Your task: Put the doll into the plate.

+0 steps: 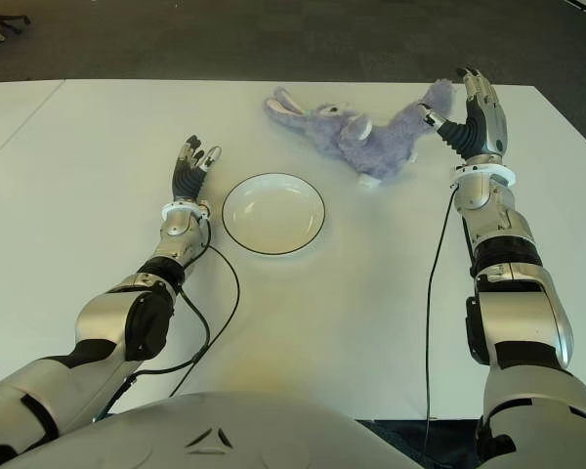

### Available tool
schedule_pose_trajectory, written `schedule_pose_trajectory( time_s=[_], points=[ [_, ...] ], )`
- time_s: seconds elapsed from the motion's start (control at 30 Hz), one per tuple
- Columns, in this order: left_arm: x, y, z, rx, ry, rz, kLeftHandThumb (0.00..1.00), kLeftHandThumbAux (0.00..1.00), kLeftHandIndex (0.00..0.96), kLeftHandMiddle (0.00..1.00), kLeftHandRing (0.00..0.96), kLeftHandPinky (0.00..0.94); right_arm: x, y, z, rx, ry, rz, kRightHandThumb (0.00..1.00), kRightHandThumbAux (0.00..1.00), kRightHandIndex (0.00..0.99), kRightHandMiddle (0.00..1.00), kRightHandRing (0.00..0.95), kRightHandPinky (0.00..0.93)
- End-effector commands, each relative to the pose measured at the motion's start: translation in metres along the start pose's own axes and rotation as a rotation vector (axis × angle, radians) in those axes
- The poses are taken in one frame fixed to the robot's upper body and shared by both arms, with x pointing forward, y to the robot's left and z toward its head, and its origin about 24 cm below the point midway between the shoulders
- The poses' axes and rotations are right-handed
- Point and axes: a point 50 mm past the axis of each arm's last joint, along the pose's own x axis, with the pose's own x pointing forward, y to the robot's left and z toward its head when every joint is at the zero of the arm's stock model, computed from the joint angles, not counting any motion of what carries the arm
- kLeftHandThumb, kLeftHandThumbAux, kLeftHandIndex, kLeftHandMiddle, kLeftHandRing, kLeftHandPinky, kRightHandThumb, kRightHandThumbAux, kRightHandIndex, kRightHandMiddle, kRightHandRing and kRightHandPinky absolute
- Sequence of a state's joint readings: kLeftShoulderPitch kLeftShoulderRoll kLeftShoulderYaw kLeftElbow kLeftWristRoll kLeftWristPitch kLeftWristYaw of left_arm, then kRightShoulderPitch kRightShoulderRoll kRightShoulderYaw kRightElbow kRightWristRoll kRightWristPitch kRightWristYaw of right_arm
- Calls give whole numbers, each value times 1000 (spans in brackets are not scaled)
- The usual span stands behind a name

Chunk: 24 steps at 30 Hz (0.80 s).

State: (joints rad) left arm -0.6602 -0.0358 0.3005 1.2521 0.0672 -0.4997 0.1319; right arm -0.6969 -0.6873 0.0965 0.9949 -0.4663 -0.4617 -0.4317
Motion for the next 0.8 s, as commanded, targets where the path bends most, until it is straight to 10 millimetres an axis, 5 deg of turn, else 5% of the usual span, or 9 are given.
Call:
schedule_pose_trajectory(
  time_s=[0.03,0.8],
  points=[
    [-54,7,-90,16,448,28,0,533,0,61,53,35,7,-7,2,-34,-21,-22,230,294,0,0,0,0],
    [-54,6,-89,0,445,19,0,543,0,63,51,11,12,-21,-8,-79,65,-110,369,436,0,0,0,0]
  ],
)
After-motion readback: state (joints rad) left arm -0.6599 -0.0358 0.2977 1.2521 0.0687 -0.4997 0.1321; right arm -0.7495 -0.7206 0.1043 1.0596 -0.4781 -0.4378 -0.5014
